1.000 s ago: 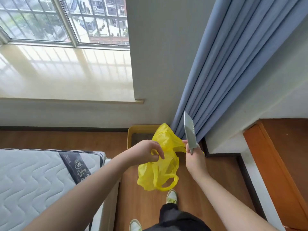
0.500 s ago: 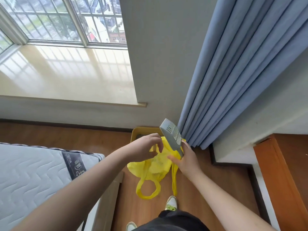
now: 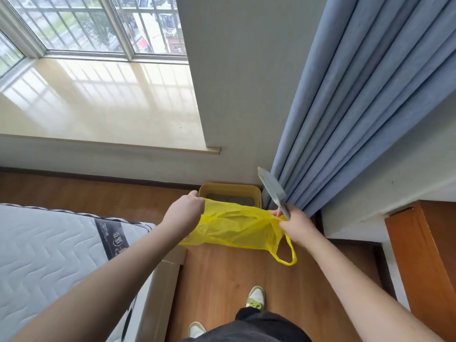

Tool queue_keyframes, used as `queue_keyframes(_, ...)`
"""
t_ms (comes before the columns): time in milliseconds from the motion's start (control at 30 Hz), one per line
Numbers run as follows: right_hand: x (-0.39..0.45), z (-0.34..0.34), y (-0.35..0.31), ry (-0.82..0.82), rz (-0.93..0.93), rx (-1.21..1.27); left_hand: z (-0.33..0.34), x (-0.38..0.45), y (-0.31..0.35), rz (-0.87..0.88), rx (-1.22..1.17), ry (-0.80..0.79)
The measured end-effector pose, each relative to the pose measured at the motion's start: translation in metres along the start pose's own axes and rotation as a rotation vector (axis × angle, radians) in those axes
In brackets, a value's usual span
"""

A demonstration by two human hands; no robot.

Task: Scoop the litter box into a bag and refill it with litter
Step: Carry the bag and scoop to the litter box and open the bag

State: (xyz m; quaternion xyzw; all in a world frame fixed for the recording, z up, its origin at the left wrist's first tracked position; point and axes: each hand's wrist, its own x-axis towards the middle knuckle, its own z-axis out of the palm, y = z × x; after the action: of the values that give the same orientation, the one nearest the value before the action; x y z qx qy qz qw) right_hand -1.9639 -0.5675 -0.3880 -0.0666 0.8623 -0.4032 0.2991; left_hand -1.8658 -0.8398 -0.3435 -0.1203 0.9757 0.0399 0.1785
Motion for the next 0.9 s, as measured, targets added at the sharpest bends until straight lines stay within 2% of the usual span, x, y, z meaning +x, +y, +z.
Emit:
queue_keyframes(133, -0.005, 0.004, 0.002, -0.023, -0.033, 0.156, 0.018, 0.002, 0.008, -0.116, -0.136, 0.164)
queue_keyframes(300, -0.005, 0.019, 0.004, -0.139, 0.002, 0.201, 0.039, -0.001, -0.002, -0.061, -0.055, 0.078)
queue_keyframes(400, -0.004, 0.030, 0.003, -0.100, -0.012, 0.039, 0.058, -0.004, -0.018, -0.059, 0.066, 0.028)
queue_keyframes(533, -0.006, 0.052, 0.002, -0.071, -0.046, -0.255, 0.079, -0.014, -0.037, 0.091, 0.202, -0.076)
queue_keyframes(667, -0.018, 0.080, -0.002, -0.055, -0.010, -0.357, 0.099, -0.027, -0.053, 0.214, 0.291, -0.020)
queue_keyframes(800, -0.033, 0.108, -0.001, 0.020, 0.044, -0.388, 0.126, -0.042, -0.073, 0.297, 0.251, 0.113)
queue_keyframes(900, -0.041, 0.126, 0.010, 0.007, 0.010, -0.431, 0.145, -0.054, -0.082, 0.333, 0.241, 0.180)
